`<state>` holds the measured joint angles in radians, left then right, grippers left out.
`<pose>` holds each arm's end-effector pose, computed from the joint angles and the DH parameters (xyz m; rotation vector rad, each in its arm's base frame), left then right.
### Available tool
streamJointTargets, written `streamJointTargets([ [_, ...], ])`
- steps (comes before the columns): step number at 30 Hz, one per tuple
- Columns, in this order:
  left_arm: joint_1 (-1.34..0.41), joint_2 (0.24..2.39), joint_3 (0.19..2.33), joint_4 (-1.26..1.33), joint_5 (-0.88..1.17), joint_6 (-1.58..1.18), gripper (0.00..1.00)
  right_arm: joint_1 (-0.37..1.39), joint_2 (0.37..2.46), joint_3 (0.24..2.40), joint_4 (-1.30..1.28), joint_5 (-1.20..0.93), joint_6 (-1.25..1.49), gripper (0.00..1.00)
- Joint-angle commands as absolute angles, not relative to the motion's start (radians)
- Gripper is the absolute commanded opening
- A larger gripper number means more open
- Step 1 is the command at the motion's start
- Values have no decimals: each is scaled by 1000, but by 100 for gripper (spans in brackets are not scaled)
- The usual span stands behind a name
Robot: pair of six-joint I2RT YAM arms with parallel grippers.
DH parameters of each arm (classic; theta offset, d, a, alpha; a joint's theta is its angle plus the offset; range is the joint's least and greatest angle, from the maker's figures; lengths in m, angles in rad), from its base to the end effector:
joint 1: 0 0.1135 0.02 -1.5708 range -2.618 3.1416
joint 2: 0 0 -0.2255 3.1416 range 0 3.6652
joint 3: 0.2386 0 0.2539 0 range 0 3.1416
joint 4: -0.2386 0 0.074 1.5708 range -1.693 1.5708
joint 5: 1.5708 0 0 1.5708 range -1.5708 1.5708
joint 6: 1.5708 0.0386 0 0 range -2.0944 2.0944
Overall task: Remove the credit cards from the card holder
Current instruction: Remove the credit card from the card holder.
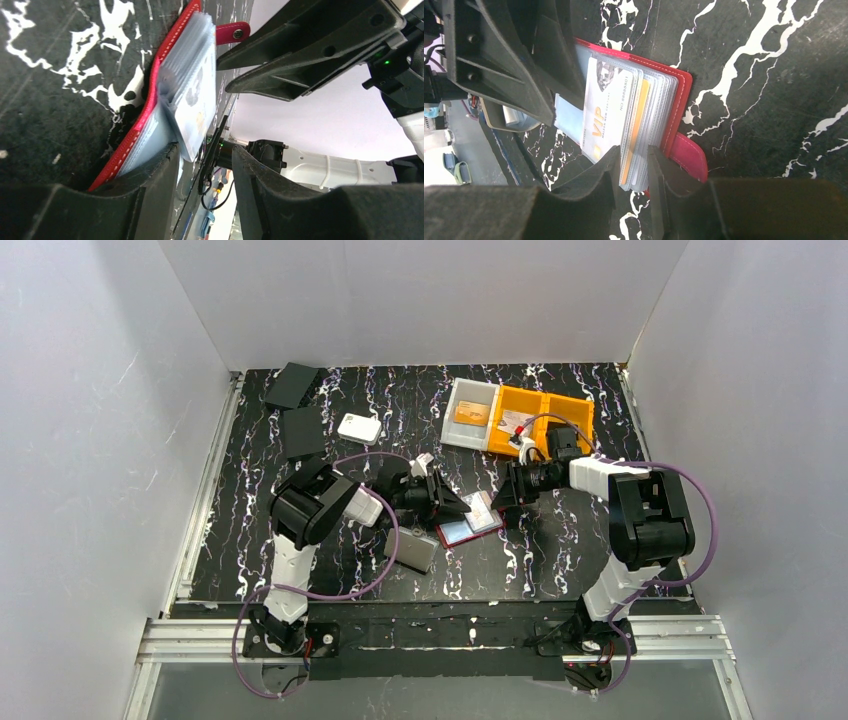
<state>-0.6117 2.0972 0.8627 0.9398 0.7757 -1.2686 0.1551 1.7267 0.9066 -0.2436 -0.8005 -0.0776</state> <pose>0.2862 -0.2338 0.0659 -0.0797 2.3229 -1.8680 0.3081 0.0762 0.1086 -0.5558 2.4225 1.0693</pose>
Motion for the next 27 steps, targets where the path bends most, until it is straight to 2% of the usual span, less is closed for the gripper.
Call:
streamJointTargets([
  [1,-617,2107,870,956,744,-1294,43,153,1726,901,-215,-830,-68,35],
  [10,-624,2138,894,934,731,-1300,42,158,1746,890,-197,-839,-45,32],
  [17,-631,2172,935,931,736,-1310,34,189,1768,910,-247,-723,-81,18],
  [23,-632,2174,941,908,736,-1292,26,225,1763,927,-277,-650,-120,20],
  [27,-632,2163,943,884,737,-1270,24,216,1727,955,-317,-587,-157,26],
])
